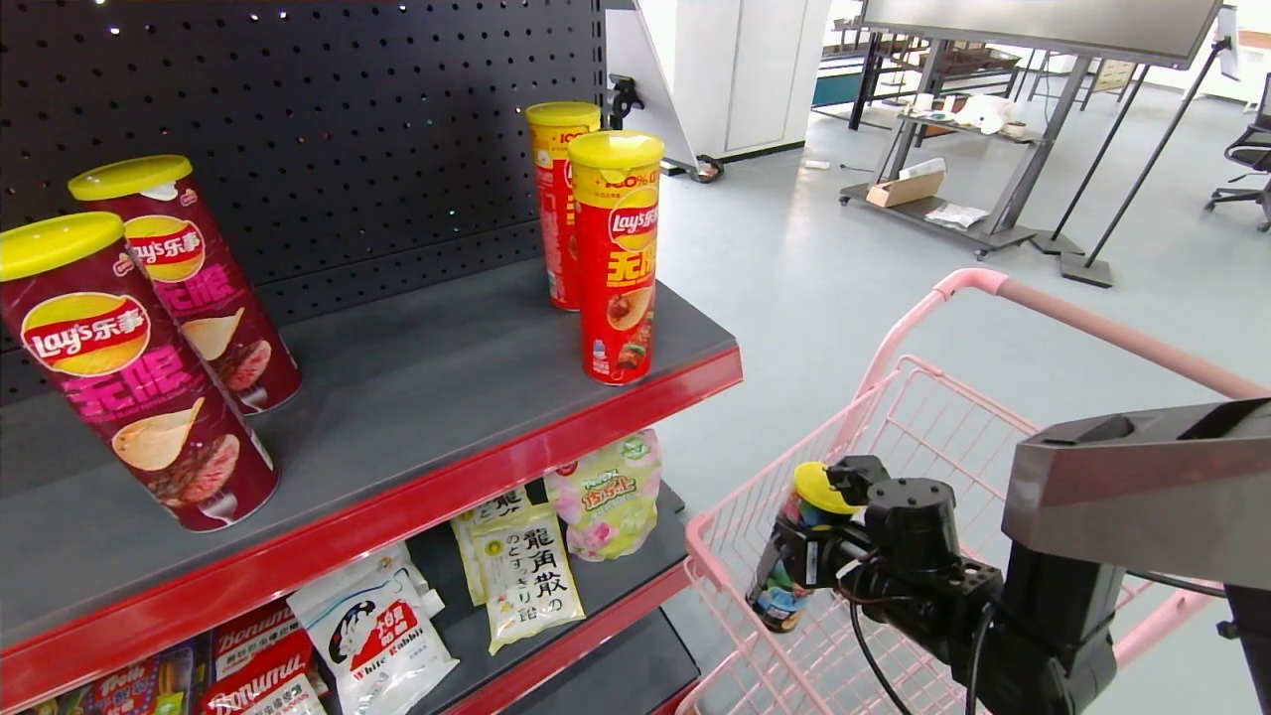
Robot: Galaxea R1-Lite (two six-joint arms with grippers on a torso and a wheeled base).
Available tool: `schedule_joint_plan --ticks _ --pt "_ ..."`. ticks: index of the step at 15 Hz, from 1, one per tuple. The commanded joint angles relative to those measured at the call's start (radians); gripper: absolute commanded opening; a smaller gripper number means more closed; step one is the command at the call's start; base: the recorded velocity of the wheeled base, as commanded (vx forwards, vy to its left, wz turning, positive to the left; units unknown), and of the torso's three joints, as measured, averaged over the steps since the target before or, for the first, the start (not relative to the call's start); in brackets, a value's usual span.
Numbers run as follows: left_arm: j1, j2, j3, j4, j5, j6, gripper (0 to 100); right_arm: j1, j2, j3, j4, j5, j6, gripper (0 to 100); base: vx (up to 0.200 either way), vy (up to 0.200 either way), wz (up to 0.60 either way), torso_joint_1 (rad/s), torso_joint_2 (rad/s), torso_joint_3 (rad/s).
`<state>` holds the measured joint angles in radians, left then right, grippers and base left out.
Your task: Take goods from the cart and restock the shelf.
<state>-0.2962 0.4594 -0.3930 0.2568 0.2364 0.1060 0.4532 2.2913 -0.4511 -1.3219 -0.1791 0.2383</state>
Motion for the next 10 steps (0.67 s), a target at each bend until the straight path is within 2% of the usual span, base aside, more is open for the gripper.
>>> schedule_joint_plan --ticks 1,5,8,9,10 --pt "0.000 -0.001 0.000 -0.001 0.000 0.000 100 0.022 -0.096 0.058 0.004 -0.011 -0.011 0 0.000 0.000 0.00 0.000 0.00 0.000" --pt "0.000 -0.004 0.006 -0.001 -0.008 0.000 100 0.030 -0.358 0.121 0.053 -0.014 -0.149 0 0.000 0.000 0.00 0.000 0.00 0.000" --pt "0.000 -0.027 0.016 -0.001 -0.017 0.000 100 0.007 -0.607 0.055 0.337 -0.013 -0.221 0 0.000 0.000 0.00 0.000 0.00 0.000" --pt "-0.001 -0.039 0.014 0.001 -0.017 0.000 100 -0.011 -0.727 -0.034 0.544 -0.014 -0.235 0 0.000 0.000 0.00 0.000 0.00 0.000" --pt "0.000 -0.047 0.008 0.006 -0.015 0.000 100 -0.024 -0.800 -0.090 0.672 -0.014 -0.241 0 0.000 0.000 0.00 0.000 0.00 0.000"
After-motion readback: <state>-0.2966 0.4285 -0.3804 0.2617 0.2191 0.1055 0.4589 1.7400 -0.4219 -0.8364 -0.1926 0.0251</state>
